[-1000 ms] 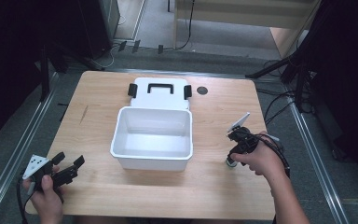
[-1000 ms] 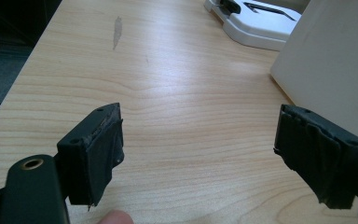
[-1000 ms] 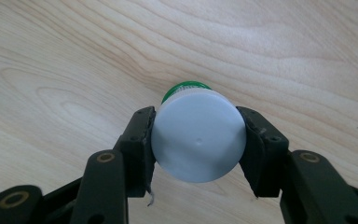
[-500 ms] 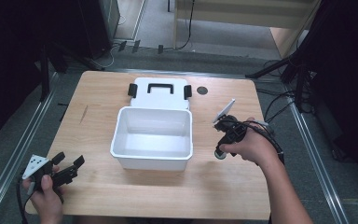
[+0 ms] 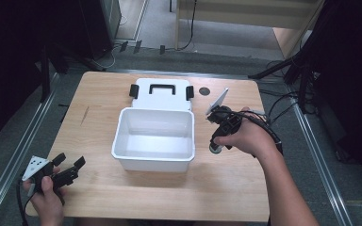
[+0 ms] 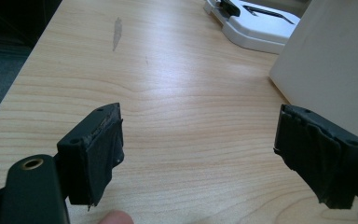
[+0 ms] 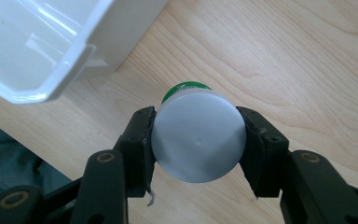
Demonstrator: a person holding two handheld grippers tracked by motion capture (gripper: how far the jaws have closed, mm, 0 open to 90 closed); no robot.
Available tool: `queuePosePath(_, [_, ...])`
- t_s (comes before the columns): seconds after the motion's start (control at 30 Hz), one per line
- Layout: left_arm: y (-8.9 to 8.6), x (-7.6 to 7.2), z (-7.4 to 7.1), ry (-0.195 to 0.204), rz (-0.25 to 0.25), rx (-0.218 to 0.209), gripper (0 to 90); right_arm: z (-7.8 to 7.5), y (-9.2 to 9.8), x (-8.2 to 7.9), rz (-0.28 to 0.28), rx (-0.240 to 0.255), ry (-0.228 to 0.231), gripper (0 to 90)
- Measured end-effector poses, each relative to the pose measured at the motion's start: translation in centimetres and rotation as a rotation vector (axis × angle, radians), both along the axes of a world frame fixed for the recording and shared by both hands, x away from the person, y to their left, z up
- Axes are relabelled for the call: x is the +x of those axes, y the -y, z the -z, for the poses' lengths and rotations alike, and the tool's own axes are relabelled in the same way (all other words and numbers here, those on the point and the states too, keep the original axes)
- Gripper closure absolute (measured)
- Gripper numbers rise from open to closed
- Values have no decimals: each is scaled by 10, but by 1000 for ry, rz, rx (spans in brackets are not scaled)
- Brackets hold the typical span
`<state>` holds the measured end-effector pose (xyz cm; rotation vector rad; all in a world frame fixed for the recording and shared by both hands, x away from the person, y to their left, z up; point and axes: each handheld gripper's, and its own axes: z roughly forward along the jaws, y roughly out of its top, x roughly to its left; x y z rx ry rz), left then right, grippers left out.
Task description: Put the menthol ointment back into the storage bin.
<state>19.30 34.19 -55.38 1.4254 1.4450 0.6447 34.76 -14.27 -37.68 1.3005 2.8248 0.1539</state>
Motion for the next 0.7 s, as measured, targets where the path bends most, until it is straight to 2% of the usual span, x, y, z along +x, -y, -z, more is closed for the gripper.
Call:
queuePosePath(0.1, [0,0,0,2,-4,-4,160,-4,-3,1,-6,-6,2,516])
queuePosePath(0.27, [0,0,0,0,-1,1,160,-22,-12,2,-16,-12,13,516])
queuePosePath(0.47, [1,0,0,2,-1,4,160,-41,-23,4,-21,11,30,516])
queuePosePath(0.63, [1,0,0,3,-1,3,160,-53,-33,4,-43,7,40,517])
queuePosePath(0.7, [1,0,0,3,-1,3,160,-60,-43,4,-53,15,52,517])
